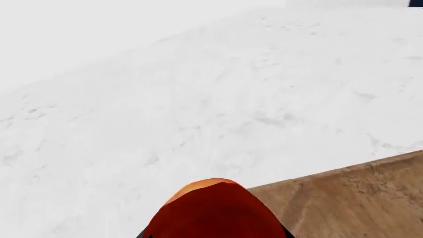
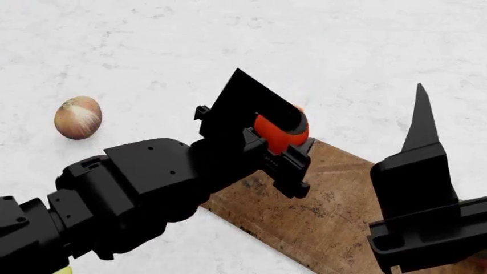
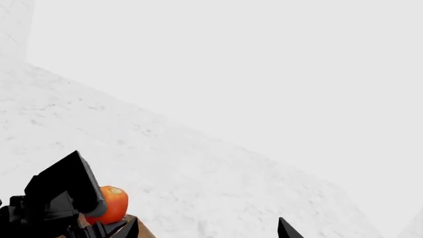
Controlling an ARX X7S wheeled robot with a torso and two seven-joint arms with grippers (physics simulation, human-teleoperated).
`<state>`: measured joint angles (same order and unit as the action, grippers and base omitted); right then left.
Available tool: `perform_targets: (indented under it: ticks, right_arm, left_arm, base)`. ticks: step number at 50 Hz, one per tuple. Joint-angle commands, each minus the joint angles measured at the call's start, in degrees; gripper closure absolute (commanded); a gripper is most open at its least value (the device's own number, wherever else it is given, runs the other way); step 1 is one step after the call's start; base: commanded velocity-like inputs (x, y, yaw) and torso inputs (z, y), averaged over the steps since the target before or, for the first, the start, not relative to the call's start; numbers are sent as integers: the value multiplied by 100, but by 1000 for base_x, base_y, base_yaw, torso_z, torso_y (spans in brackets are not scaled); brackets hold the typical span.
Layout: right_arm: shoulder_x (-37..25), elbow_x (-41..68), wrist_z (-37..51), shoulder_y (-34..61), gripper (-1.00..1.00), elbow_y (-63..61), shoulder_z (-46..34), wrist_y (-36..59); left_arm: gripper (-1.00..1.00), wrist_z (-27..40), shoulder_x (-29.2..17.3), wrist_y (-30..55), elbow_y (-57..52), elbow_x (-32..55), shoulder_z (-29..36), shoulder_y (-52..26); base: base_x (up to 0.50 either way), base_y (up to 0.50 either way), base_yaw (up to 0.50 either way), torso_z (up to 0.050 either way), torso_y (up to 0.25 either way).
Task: Place the avocado, onion, tomato and bell pepper on the cutting board.
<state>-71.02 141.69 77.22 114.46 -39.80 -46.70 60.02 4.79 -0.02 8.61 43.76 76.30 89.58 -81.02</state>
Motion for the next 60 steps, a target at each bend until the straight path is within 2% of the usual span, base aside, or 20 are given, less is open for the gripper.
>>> perform_targets:
  ticks: [1, 16, 17, 35, 42, 53, 60]
  right_arm:
    - [17, 30, 29, 43, -100, 13, -3, 13]
    - [-52, 57, 26, 45, -100, -40, 25, -17]
    - [-52, 62, 31, 48, -100, -41, 23, -18]
    - [-53, 33, 13, 18, -100, -70, 31, -51]
    - [18, 27, 34, 37, -100, -46, 15, -51]
    - [91, 18, 9, 51, -100, 4, -1, -27]
    - [108, -80, -78, -52, -100, -75, 41, -144]
  left_arm:
    - [100, 36, 2, 281, 56, 231, -17, 101]
    - [100, 145, 2, 448, -11, 366, -24, 123]
    - [-100, 151, 2, 443, -12, 368, -22, 119]
    - [-100, 339, -42, 405, -466, 490, -77, -228]
    - [-100, 695, -482, 427, -1463, 663, -295, -451]
    - [-100, 880, -887, 436, -2012, 742, -491, -737]
    - [-100, 1078, -1659, 465, -2728, 842, -720, -1065]
  base:
    - [0, 0, 0, 0, 0]
    - [0, 0, 0, 0, 0]
    - [0, 0, 0, 0, 0]
    - [0, 0, 0, 0, 0]
    - [0, 0, 0, 0, 0]
    - [0, 0, 0, 0, 0]
    - [0, 0, 0, 0, 0]
